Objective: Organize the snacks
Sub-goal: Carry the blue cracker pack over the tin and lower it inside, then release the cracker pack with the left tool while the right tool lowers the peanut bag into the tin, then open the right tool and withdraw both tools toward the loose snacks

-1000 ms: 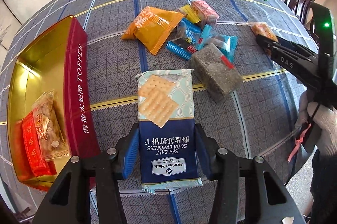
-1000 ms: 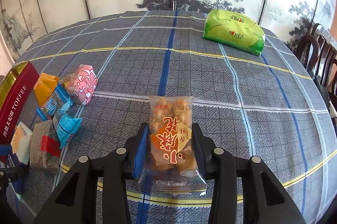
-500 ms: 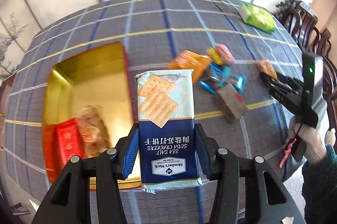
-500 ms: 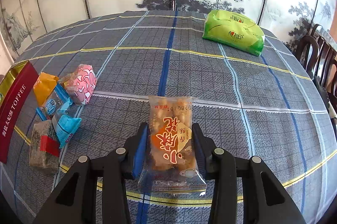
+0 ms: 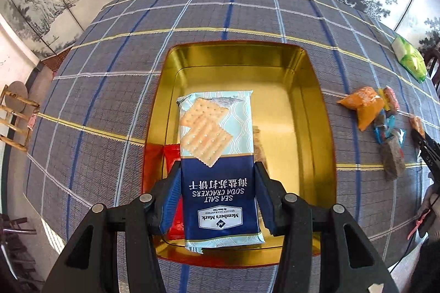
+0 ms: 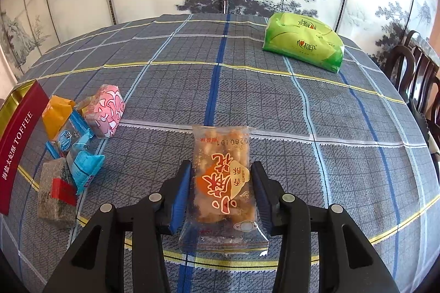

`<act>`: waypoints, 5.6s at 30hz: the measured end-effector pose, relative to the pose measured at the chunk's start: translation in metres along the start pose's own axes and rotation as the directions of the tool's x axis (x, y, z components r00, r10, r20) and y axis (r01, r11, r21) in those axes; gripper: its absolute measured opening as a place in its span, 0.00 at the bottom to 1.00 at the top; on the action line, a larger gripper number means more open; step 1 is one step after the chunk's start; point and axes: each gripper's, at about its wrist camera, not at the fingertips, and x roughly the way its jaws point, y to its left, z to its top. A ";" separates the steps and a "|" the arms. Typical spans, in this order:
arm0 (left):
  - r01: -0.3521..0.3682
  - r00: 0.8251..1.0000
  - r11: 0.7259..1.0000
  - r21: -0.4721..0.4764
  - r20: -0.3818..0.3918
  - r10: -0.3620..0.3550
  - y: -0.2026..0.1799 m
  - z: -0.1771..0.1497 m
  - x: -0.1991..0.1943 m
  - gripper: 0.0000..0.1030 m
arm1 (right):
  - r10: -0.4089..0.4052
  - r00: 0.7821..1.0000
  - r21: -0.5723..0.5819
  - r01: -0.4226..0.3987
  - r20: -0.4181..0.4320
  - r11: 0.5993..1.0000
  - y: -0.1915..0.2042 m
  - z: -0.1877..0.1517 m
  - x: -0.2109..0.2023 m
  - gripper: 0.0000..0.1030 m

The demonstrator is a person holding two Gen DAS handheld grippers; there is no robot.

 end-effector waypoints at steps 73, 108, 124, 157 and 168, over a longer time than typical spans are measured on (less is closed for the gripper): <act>0.083 0.991 0.996 0.034 0.104 -0.086 0.017 -0.027 -0.002 0.75 | -0.085 0.982 0.140 0.110 -0.169 0.984 0.014 0.017 -0.015 0.37; -0.033 0.997 0.962 -0.272 0.062 0.051 0.129 -0.067 -0.014 0.77 | 0.349 0.916 -0.201 -0.387 -0.198 0.900 0.331 0.021 -0.056 0.37; -0.029 0.997 0.971 -0.237 0.061 0.044 0.119 -0.070 -0.019 0.77 | 0.323 0.916 -0.208 -0.373 -0.239 0.904 0.338 0.011 -0.040 0.39; -0.019 0.996 0.996 -0.091 0.080 0.027 0.039 -0.051 -0.039 0.77 | 0.167 0.975 -0.230 -0.198 -0.149 0.953 0.090 0.037 -0.018 0.56; -0.016 0.997 1.000 -0.024 0.082 0.018 -0.002 -0.043 -0.047 0.79 | 0.254 0.949 -0.354 -0.307 -0.189 0.884 0.098 0.017 -0.005 0.44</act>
